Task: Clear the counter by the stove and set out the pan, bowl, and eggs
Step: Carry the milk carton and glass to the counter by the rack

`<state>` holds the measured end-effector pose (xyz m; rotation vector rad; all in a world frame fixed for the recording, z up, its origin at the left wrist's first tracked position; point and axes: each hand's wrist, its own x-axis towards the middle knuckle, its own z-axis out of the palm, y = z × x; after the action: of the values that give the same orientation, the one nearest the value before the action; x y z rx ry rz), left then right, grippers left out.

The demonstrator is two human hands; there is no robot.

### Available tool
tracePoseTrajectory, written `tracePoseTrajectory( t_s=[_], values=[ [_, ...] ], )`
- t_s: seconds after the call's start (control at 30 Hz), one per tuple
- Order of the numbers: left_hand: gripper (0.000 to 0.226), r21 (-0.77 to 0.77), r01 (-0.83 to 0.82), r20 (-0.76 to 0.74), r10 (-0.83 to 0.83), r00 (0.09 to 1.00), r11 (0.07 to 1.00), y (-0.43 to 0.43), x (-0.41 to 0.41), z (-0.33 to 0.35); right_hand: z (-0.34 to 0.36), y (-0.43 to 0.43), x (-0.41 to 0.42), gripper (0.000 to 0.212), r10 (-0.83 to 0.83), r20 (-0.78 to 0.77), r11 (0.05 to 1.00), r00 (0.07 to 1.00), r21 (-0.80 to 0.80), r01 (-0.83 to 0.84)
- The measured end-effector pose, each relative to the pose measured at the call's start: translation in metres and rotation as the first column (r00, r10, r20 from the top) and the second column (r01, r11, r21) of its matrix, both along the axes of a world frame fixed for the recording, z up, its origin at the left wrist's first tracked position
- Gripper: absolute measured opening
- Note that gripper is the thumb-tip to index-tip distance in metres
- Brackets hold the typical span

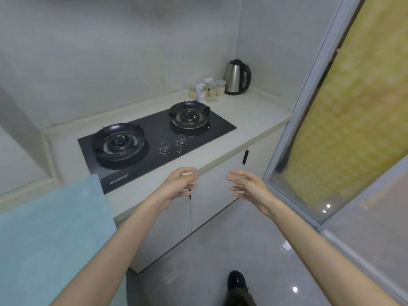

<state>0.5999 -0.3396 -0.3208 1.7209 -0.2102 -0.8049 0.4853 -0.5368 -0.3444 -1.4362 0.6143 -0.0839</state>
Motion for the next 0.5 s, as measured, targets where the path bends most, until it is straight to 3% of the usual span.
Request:
tracePoseTrajectory(
  t_s=[0.27, 0.5],
  values=[
    [0.026, -0.012, -0.037, -0.003, 0.037, 0.999, 0.999, -0.148, 0.077, 0.011, 0.025, -0.163, 0.08, 0.024, 0.032, -0.002, 0.997, 0.999, -0.07, -0.032],
    [0.03, 0.016, -0.115, 0.074, 0.114, 0.991, 0.993, -0.228, 0.139, 0.014, 0.042, -0.252, 0.153, 0.025, 0.049, 0.009, 0.996, 0.999, -0.076, -0.049]
  ],
)
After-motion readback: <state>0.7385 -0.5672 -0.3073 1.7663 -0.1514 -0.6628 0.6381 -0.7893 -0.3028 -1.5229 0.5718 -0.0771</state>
